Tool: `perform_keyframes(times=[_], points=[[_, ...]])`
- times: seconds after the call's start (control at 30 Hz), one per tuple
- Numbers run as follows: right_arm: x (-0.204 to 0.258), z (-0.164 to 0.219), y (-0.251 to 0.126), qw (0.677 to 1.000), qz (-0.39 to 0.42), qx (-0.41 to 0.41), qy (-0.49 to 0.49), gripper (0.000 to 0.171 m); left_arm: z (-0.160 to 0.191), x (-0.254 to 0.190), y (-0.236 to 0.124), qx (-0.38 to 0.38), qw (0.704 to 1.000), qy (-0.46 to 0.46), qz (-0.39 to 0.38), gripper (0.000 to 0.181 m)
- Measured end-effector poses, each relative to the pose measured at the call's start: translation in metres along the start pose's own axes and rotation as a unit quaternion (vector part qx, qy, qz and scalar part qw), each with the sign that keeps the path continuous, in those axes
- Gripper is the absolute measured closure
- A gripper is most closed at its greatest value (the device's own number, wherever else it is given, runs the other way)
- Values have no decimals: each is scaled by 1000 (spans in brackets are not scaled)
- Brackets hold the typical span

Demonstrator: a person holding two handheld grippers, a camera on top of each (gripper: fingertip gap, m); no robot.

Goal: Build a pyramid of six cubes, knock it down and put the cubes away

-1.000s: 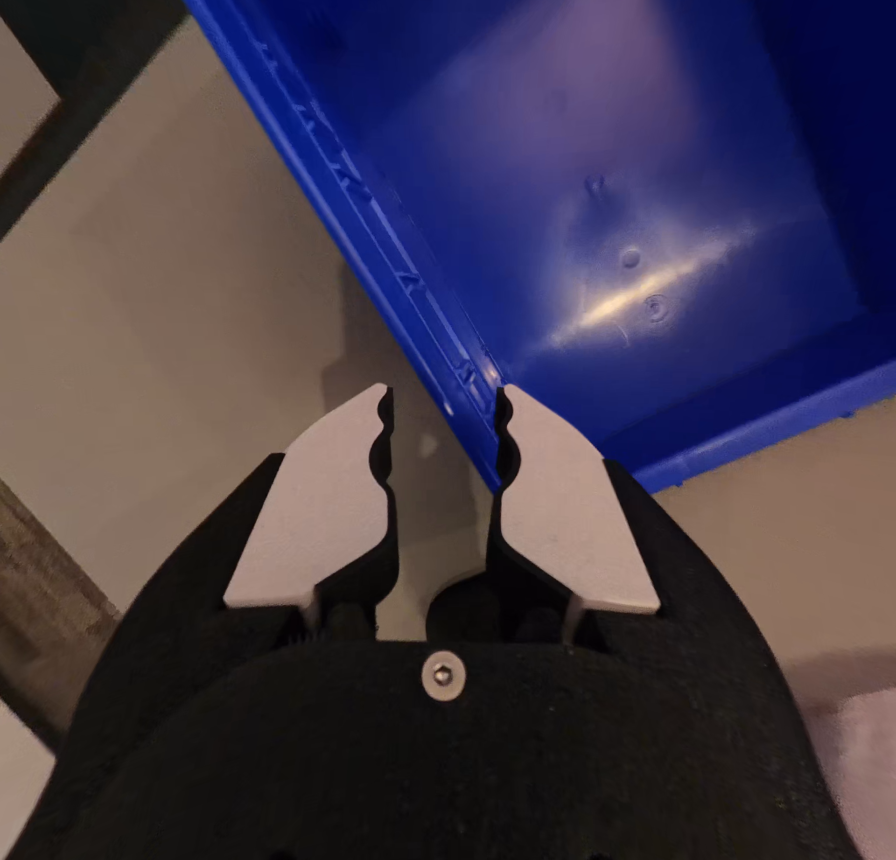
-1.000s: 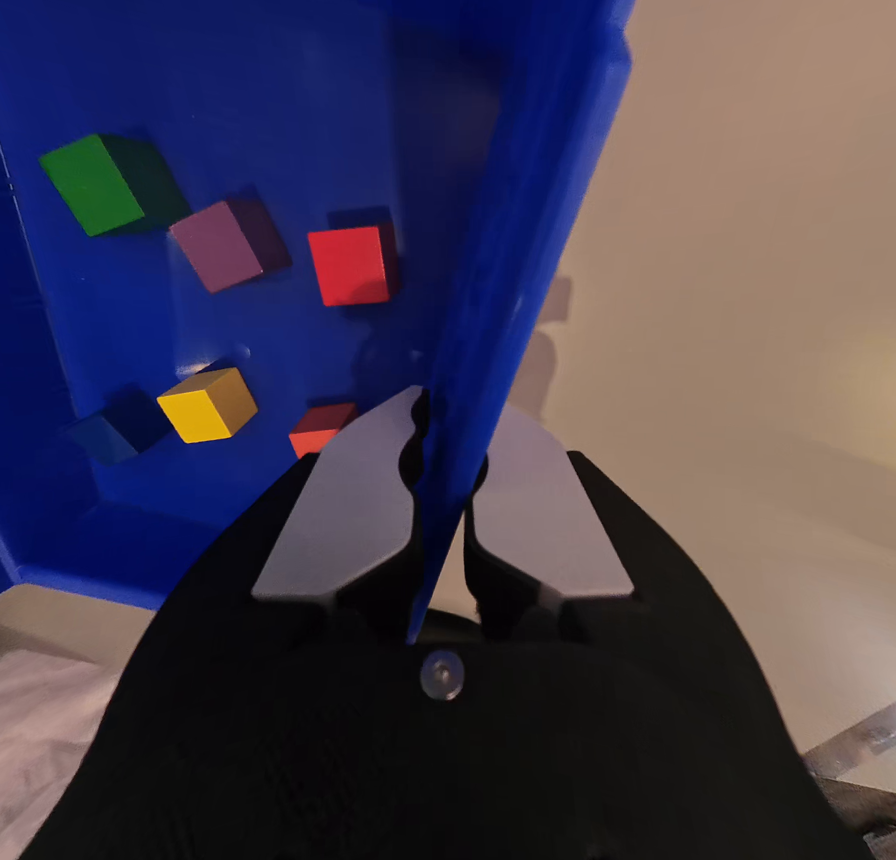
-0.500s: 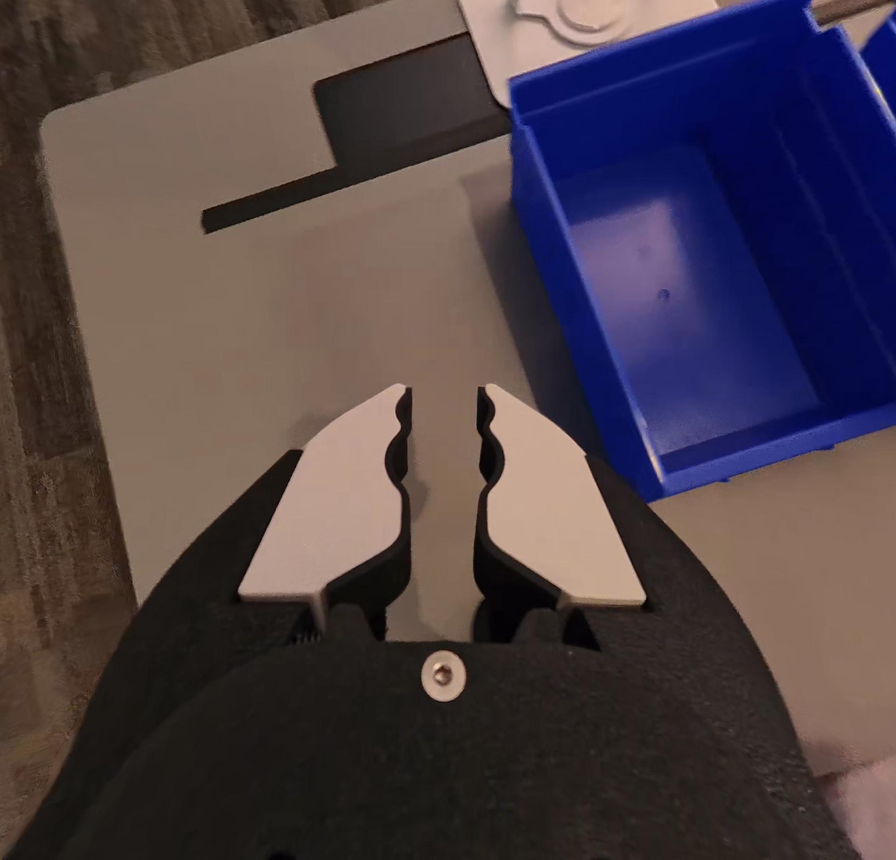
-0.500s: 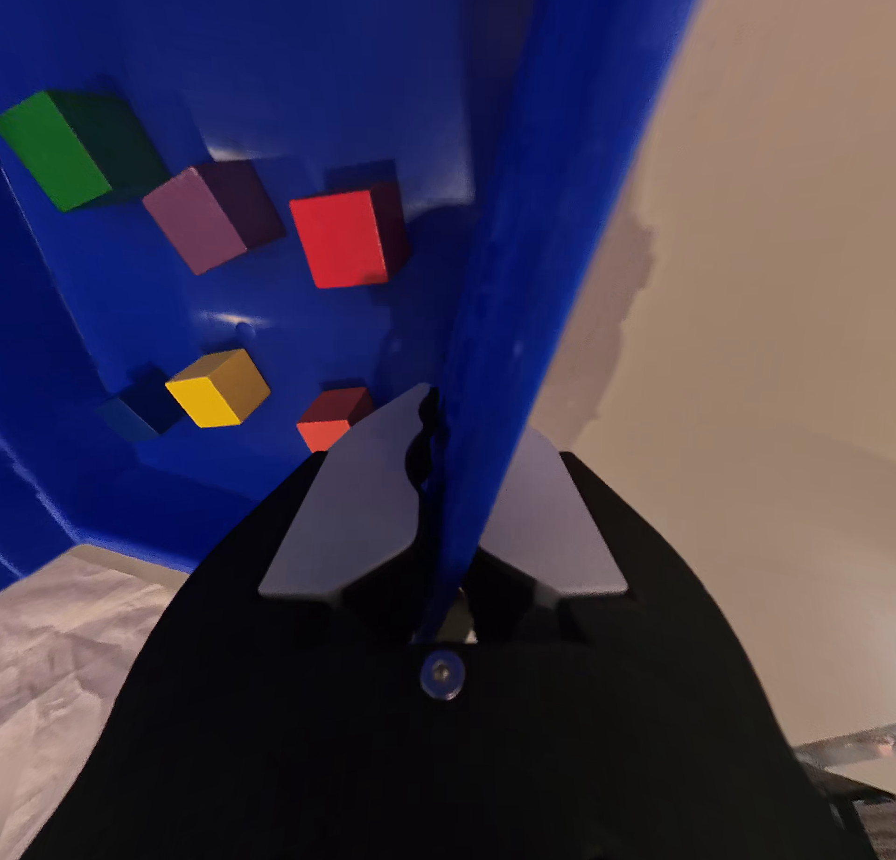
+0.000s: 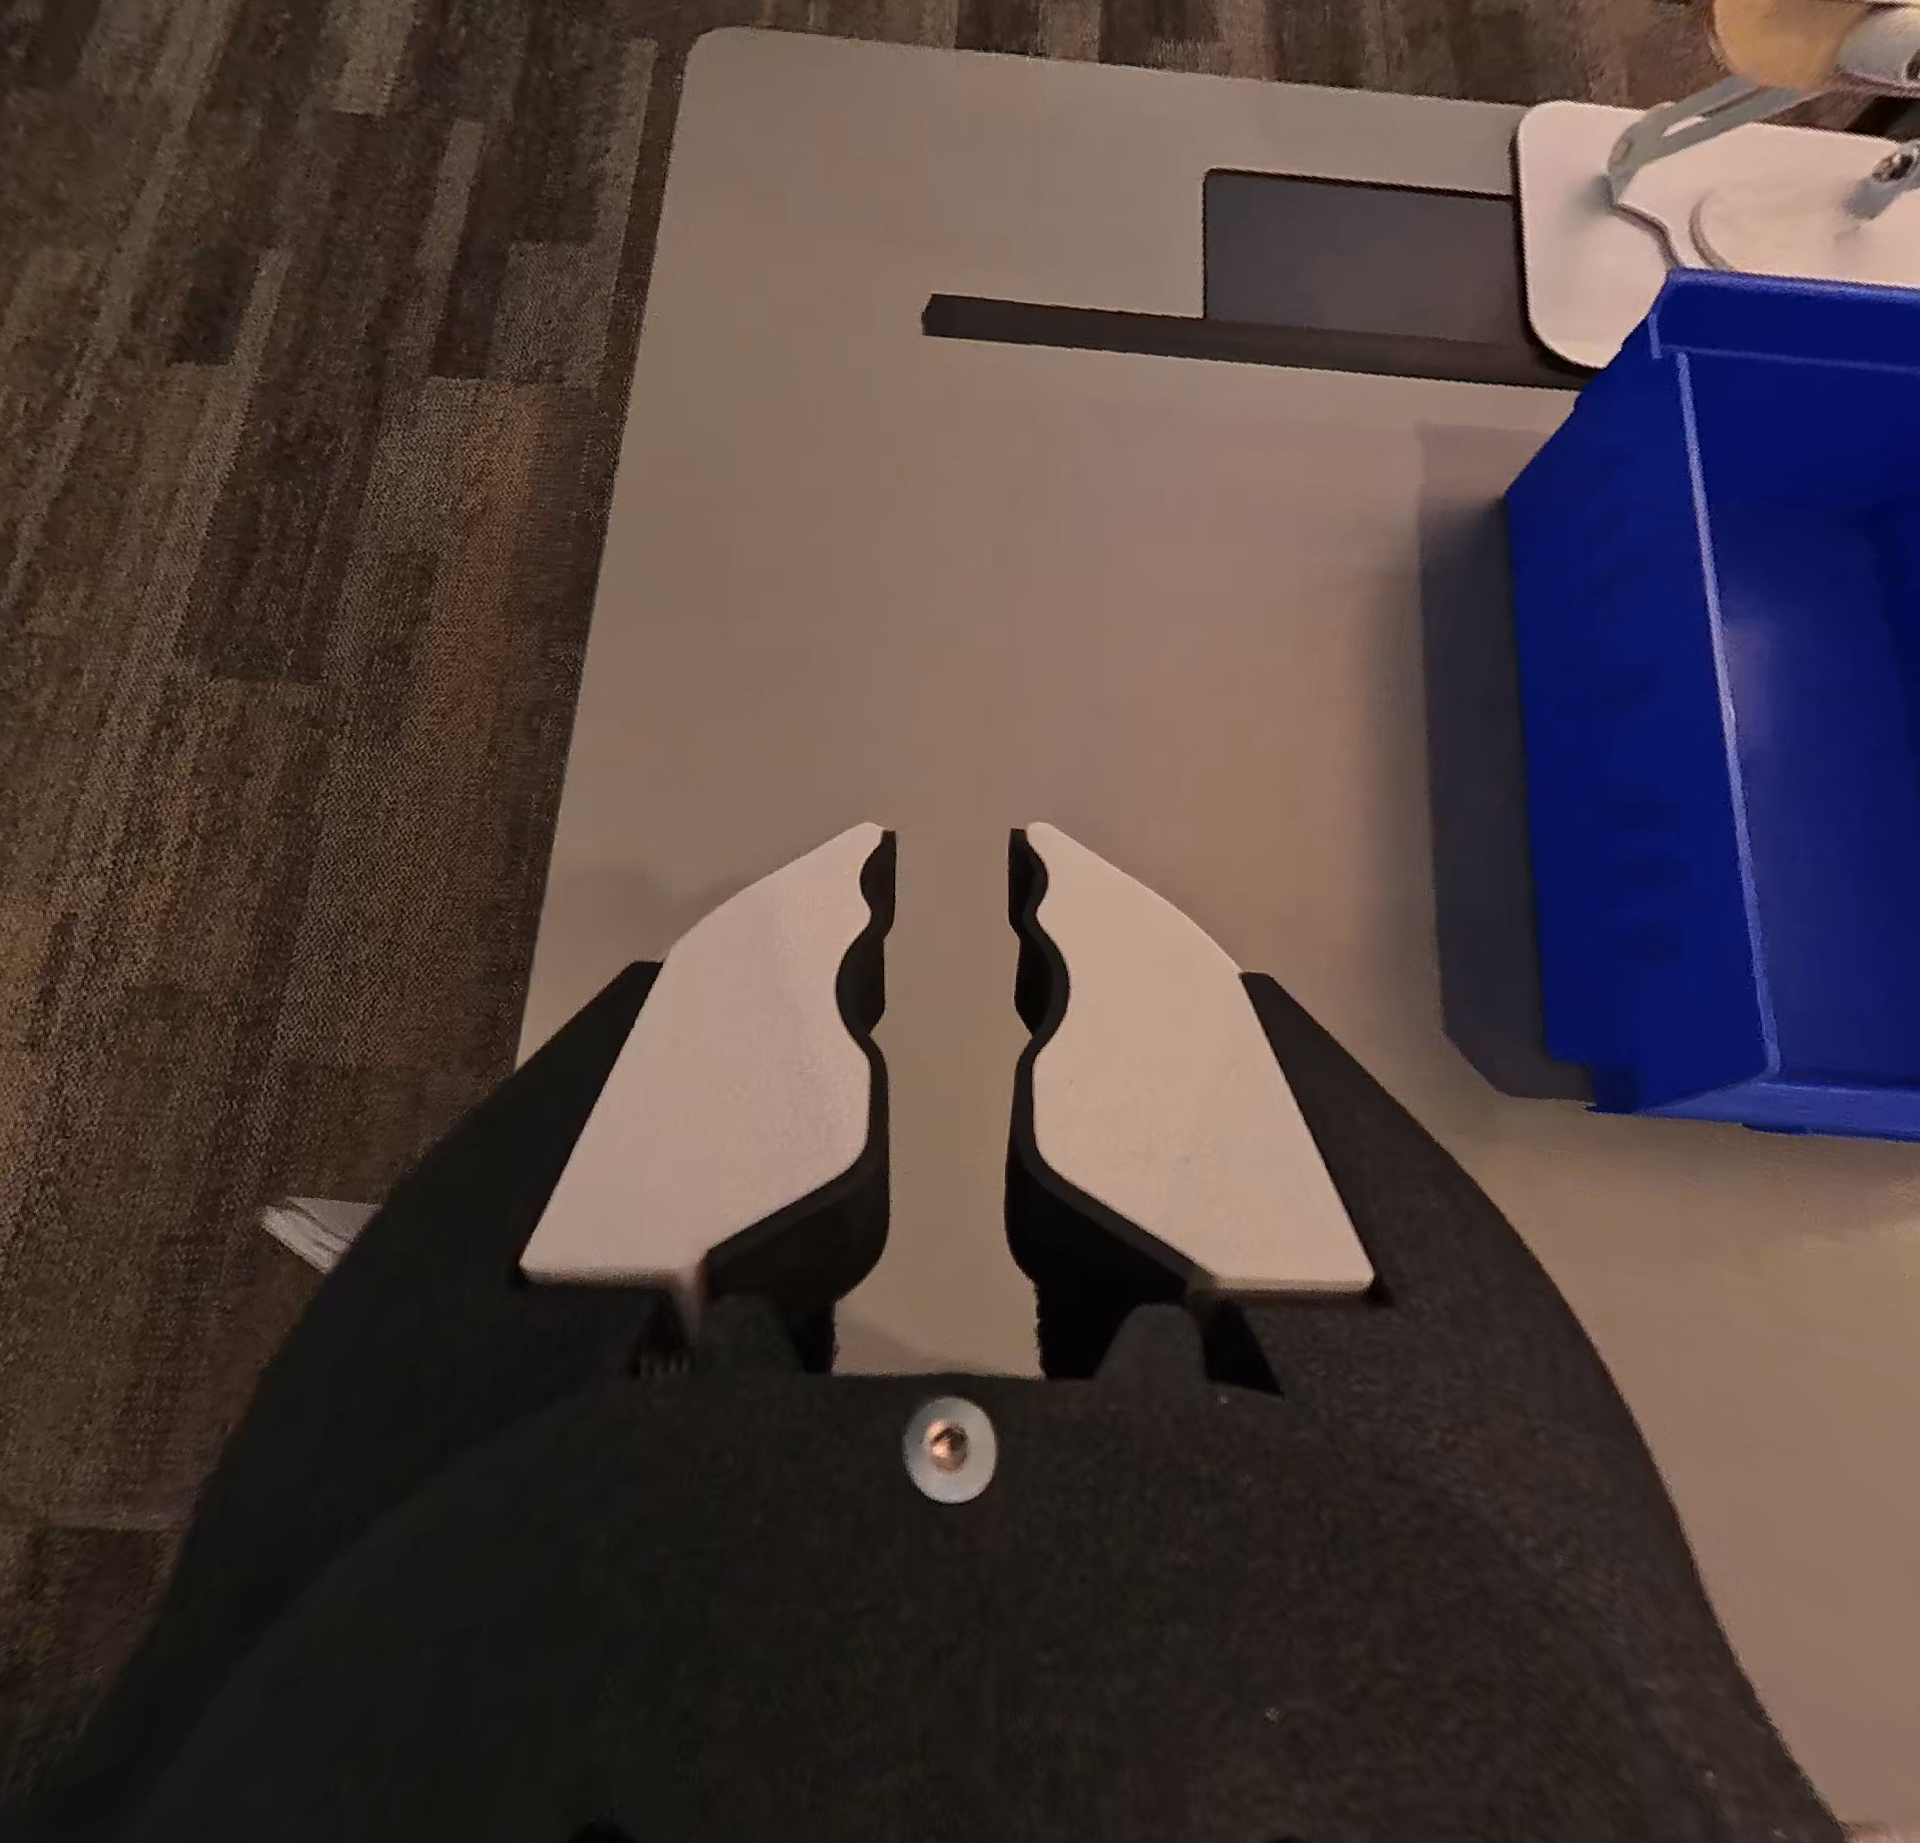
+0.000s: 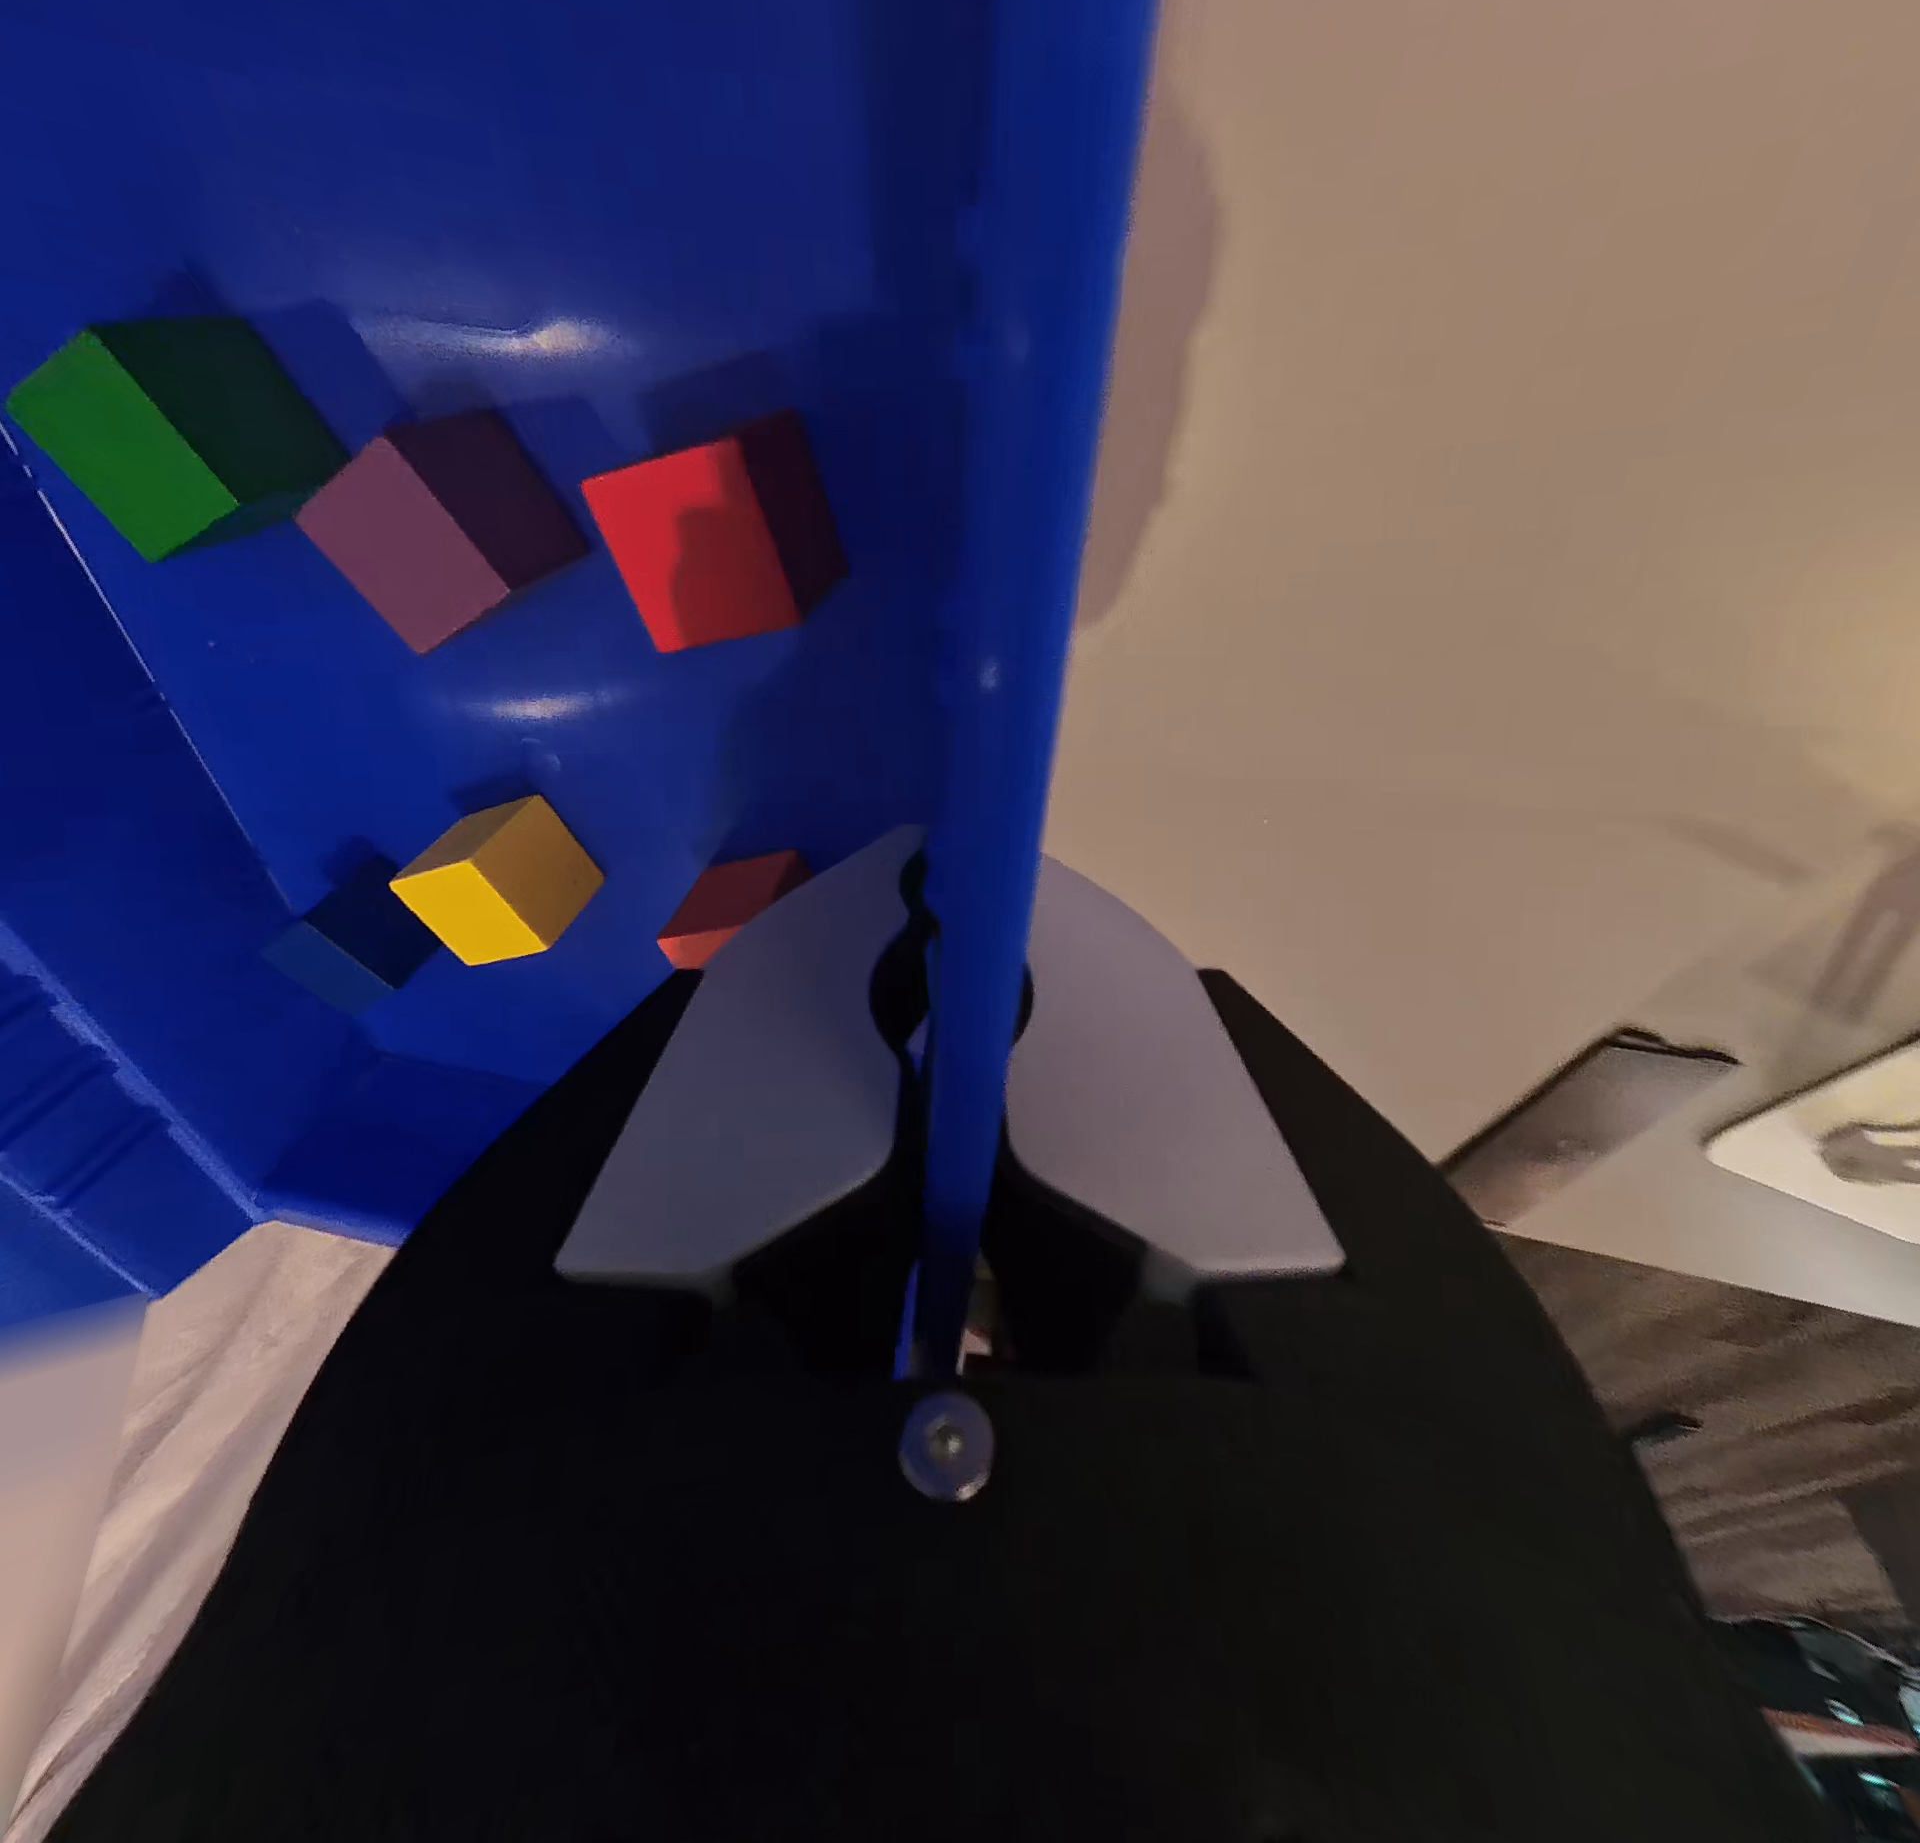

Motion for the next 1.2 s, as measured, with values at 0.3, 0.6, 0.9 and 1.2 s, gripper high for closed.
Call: perform_keyframes(times=[0.3,0.6,0.9,1.2], points=[[204,-76,-115,988,40,-45,-141,164,14,21,-9,-12,999,-37,-6,161],[441,-167,-97,957,-3,-49,-286,164,35,48,-18,-12,997,-77,-16,160],[560,-223,-11,946,-19,-16,-322,164,69,85,-36,-29,985,-166,-29,161],[558,-254,74,965,-14,13,-262,164,58,74,-32,-35,992,-122,-13,163]])
Point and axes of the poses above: each gripper's, where its closed fingertips meet, y out along the fingers, z out of its underside, x = y × z across the jaws, the point moved 5 cm from there along -y, back along the fingers, and after that the axes turned 13 degrees about x, right-handed, at the moved point
